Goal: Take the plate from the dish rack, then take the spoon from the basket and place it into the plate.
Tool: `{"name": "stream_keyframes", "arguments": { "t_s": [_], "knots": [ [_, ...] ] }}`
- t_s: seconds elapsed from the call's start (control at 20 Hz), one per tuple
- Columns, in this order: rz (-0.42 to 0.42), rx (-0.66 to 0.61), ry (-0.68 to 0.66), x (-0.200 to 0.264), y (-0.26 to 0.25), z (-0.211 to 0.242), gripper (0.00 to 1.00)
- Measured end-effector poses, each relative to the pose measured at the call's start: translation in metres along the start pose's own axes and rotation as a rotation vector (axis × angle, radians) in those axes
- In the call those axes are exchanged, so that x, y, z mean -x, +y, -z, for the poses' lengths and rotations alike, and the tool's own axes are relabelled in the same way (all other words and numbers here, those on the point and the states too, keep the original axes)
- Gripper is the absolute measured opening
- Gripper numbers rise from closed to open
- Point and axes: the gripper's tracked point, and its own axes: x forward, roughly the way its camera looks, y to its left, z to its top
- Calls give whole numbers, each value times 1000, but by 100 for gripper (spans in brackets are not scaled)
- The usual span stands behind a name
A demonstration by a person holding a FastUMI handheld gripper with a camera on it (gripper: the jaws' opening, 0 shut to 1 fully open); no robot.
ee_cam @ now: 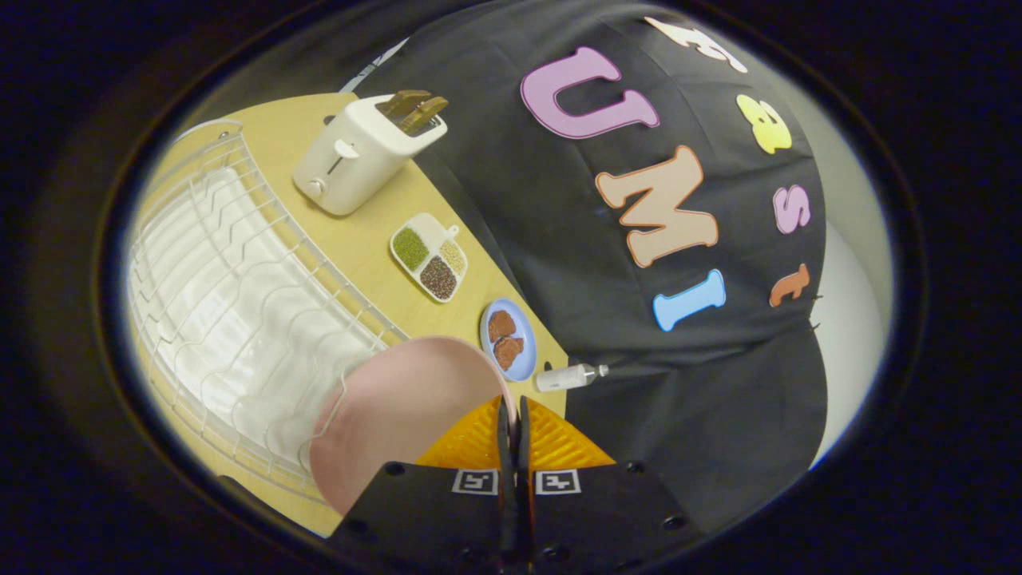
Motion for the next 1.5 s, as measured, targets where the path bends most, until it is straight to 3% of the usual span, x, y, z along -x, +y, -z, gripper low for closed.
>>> {"name": "stream_keyframes", "arguments": {
  "t_s": [0.1, 0.4, 0.75, 1.15, 1.5],
  "knots": [
    [34, 34, -13, 1, -9, -6, 3],
    [30, 0, -26, 7, -29, -8, 3],
    [27, -109, -51, 30, -56, 15, 3],
    [67, -304, -64, 48, -103, 71, 3],
    [95, -382, -9, 50, -120, 134, 3]
  ]
}}
